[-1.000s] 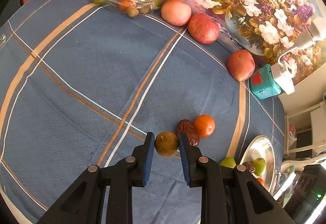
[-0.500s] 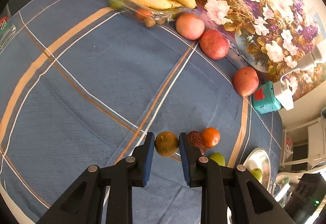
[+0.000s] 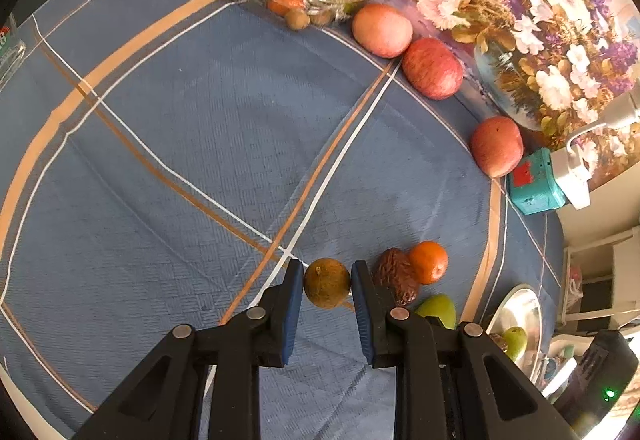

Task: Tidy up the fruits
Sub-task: 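Grasp a small brown longan with the left tool while the right tool grasps a green pear, then carry the longan and pear over the steel plate and open both tools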

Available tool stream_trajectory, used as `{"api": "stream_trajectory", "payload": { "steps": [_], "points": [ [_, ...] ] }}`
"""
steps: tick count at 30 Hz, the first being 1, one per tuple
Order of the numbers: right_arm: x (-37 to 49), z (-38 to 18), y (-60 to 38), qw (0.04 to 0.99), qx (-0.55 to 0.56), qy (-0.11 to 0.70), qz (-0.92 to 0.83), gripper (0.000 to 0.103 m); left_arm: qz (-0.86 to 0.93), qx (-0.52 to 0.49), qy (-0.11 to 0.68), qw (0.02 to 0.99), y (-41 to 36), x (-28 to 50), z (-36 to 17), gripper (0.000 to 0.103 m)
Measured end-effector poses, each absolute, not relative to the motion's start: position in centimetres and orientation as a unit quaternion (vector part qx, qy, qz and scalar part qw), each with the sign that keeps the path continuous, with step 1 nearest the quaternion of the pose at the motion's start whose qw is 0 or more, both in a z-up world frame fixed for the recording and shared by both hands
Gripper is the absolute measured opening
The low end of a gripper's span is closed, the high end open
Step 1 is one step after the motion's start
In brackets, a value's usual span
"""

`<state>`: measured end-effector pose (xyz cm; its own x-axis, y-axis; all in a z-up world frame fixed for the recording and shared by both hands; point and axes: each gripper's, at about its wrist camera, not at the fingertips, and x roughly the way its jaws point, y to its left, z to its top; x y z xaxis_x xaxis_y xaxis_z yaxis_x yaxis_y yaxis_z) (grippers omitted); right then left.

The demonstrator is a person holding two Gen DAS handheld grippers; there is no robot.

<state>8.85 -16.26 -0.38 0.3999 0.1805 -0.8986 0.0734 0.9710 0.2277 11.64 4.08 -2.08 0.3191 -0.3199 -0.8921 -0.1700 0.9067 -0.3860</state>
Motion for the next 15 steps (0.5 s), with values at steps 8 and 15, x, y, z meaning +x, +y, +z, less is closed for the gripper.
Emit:
{"api": "stream_trajectory", "payload": {
  "steps": [8, 15],
  "points": [
    [9.1, -2.3, -16.0, 0.818, 0.108, 0.564, 0.020, 0.046, -0.044, -0.208, 0.591, 0.778, 3.8, 12.0, -2.8, 0.026],
    [8.6, -1.4, -16.3, 0.824, 0.120, 0.553, 0.021, 0.043, -0.049, -0.202, 0.584, 0.784, 3.3, 11.9, -1.7, 0.026]
  ]
}}
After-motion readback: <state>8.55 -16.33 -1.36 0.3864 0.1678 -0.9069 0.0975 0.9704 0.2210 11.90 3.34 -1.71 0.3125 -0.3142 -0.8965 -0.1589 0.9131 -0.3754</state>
